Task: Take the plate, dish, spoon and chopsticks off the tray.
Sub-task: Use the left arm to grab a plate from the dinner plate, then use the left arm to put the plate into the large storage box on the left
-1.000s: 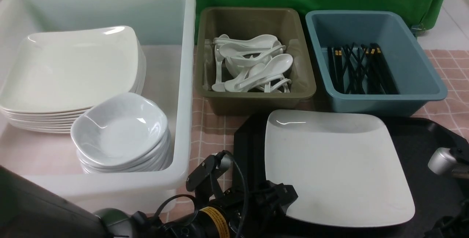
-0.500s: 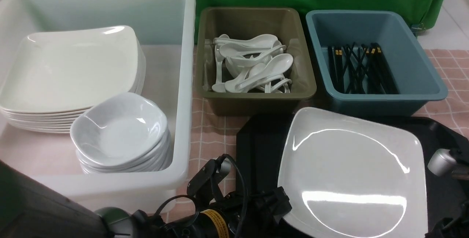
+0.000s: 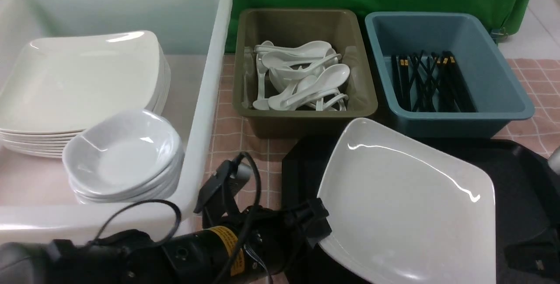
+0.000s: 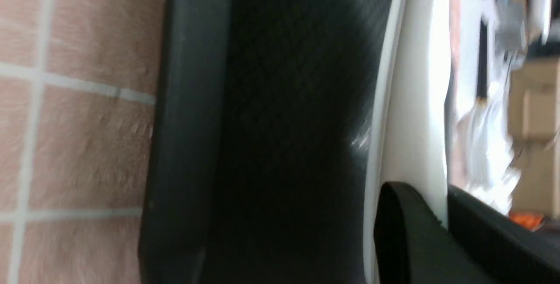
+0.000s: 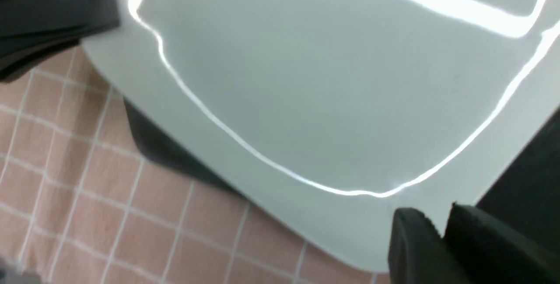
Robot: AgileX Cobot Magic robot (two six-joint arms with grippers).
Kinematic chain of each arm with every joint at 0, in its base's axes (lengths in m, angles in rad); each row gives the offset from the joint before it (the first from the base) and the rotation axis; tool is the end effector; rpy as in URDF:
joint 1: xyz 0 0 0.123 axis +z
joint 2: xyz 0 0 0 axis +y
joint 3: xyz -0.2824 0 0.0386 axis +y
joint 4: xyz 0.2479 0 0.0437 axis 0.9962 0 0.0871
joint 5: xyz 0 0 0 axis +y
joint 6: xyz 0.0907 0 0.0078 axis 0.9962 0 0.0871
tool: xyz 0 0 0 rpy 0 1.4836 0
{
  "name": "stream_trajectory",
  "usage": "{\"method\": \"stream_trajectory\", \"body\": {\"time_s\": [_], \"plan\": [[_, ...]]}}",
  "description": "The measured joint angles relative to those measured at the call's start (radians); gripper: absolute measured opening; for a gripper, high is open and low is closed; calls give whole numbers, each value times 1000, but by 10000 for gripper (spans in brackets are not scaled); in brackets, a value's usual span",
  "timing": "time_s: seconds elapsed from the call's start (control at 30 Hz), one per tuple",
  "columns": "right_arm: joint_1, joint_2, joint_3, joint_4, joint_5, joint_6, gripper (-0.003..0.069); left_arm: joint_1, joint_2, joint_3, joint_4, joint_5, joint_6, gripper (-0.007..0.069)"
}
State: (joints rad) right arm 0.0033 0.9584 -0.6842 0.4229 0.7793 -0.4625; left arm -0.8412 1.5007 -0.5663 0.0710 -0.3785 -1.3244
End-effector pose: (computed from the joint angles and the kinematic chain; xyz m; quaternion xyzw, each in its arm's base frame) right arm 0.1723 0.0269 0.2818 -0.1195 0.9310 0.1142 0.3256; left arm 0.1864 -0.2120 0.1927 -0.1698 0.8351 -0.4593 0.2507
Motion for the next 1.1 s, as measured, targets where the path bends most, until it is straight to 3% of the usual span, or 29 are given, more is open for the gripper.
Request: {"method": "stream_trajectory", "body": {"time_s": [0.27,0.37,0.93,1.1], "plan": [[0,-166,0,-12,-120,-4,167,42,-199,8,-19,89,-11,17],[0,-200,0,-12,-137,-6,167,42,-246,-12,46,61,68,20],[0,-206,0,-42,-137,-6,166,43,-189,-35,117,-12,33,20],[0,-206,0,-43,-137,-6,167,52,-229,-114,170,70,31,20]]}}
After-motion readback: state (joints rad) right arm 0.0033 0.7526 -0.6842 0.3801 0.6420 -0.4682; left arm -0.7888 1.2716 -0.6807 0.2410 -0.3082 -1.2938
